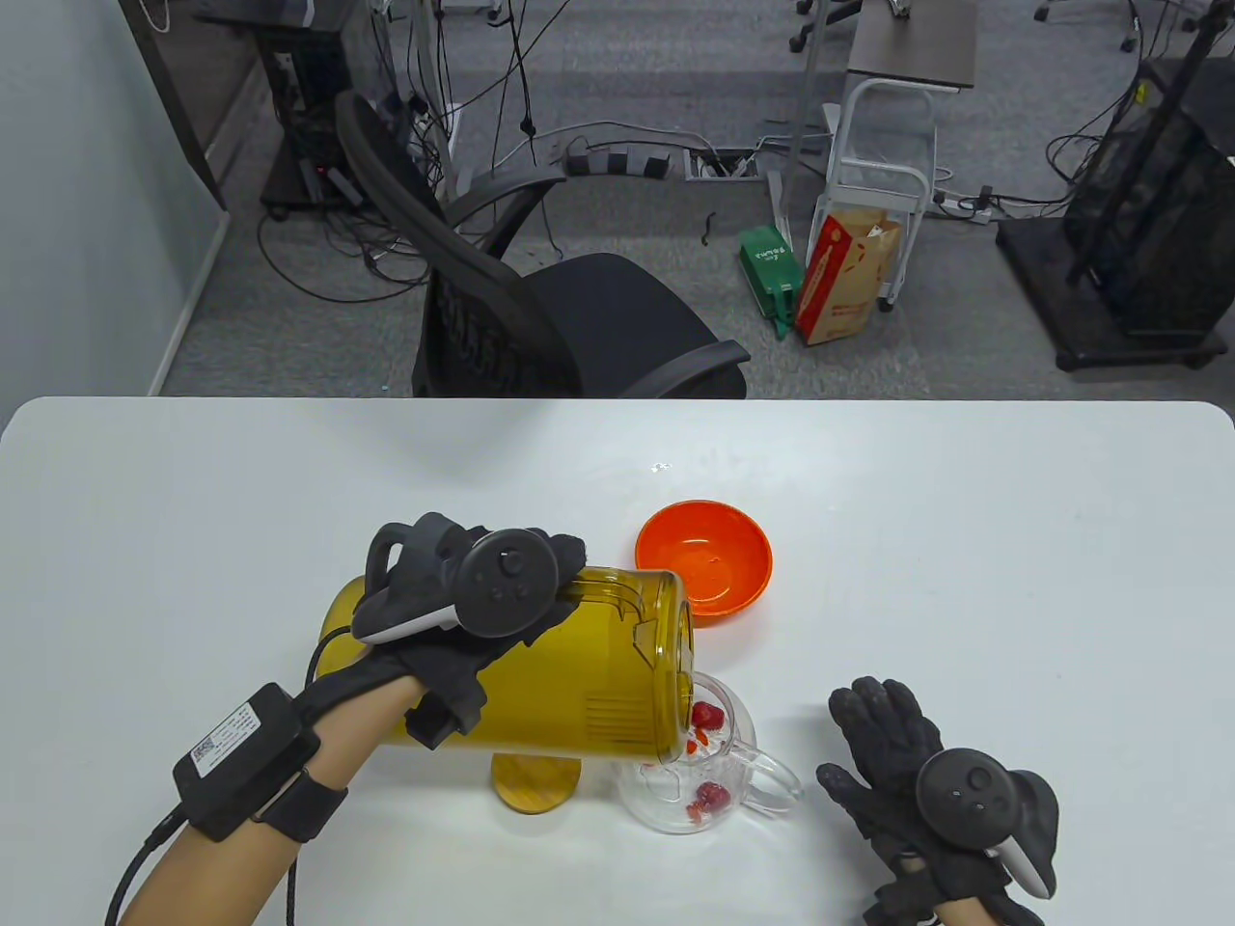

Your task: Make wolfberry and red date tea

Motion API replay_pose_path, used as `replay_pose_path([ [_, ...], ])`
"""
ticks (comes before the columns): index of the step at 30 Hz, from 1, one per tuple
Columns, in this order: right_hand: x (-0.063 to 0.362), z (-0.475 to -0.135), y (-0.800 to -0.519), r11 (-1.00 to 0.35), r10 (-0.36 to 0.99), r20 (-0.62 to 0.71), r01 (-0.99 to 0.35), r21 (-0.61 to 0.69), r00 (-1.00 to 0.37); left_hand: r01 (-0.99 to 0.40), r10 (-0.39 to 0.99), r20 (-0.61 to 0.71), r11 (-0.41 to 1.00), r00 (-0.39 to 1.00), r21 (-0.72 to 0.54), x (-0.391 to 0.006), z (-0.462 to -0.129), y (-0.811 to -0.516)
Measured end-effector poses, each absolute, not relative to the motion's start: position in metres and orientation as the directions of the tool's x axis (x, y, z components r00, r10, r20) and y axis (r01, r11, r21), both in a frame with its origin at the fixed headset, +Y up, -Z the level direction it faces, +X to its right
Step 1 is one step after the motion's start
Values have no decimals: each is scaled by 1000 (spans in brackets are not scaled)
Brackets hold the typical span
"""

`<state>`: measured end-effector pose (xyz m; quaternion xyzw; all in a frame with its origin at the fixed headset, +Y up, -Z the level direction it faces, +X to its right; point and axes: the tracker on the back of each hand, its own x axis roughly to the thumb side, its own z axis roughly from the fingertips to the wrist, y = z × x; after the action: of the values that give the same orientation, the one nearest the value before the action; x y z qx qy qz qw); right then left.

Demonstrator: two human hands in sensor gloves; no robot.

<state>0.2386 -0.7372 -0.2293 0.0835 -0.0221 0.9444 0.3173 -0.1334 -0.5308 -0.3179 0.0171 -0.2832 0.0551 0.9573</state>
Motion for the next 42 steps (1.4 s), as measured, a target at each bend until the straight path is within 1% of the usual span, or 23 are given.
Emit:
replay_pose_path([
  [42, 238, -229, -737, -799, 593, 178, -602, 8, -785, -89, 71, 544, 996, 836, 6, -131, -318, -528],
])
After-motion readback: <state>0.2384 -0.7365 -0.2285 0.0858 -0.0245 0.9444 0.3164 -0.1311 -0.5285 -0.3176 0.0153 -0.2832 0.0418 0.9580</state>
